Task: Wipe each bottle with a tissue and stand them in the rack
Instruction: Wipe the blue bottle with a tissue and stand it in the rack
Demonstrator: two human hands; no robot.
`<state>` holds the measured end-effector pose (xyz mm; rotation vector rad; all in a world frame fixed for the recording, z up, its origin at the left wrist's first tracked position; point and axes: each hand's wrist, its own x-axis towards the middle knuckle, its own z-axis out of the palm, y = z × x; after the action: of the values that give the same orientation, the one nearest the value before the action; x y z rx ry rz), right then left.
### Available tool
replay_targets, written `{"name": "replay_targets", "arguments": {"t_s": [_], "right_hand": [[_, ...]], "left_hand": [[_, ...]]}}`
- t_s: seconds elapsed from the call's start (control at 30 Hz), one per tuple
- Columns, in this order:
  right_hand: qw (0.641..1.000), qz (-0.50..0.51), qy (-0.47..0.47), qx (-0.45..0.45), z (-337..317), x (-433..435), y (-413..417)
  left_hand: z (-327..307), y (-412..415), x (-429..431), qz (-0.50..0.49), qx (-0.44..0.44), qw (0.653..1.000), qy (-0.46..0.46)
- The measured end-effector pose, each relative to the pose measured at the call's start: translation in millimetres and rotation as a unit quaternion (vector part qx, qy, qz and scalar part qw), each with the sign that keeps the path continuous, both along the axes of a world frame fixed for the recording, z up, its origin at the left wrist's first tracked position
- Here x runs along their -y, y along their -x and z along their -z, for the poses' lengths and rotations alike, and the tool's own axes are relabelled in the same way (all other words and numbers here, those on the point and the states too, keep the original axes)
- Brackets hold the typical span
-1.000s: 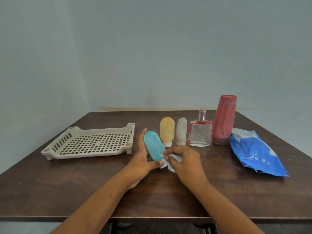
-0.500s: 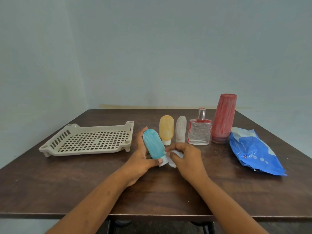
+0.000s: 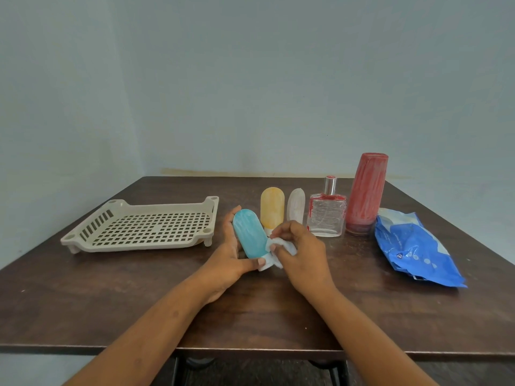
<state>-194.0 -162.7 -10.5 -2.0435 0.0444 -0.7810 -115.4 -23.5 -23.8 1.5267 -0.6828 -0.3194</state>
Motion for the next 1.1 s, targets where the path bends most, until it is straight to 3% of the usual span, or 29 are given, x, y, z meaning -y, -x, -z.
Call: {"name": "replay_targets", "arguments": {"t_s": [0.17, 1.1], "right_hand": [[0.999, -0.002, 0.048, -0.001, 3, 0, 6], [0.993, 0.021, 0.113, -0.005, 3, -10, 5]], "left_hand": [[-1, 0, -1, -0.006, -0.003, 1.0, -0.01], [1, -1, 0, 0.001, 0.006, 1.0, -0.01]]}}
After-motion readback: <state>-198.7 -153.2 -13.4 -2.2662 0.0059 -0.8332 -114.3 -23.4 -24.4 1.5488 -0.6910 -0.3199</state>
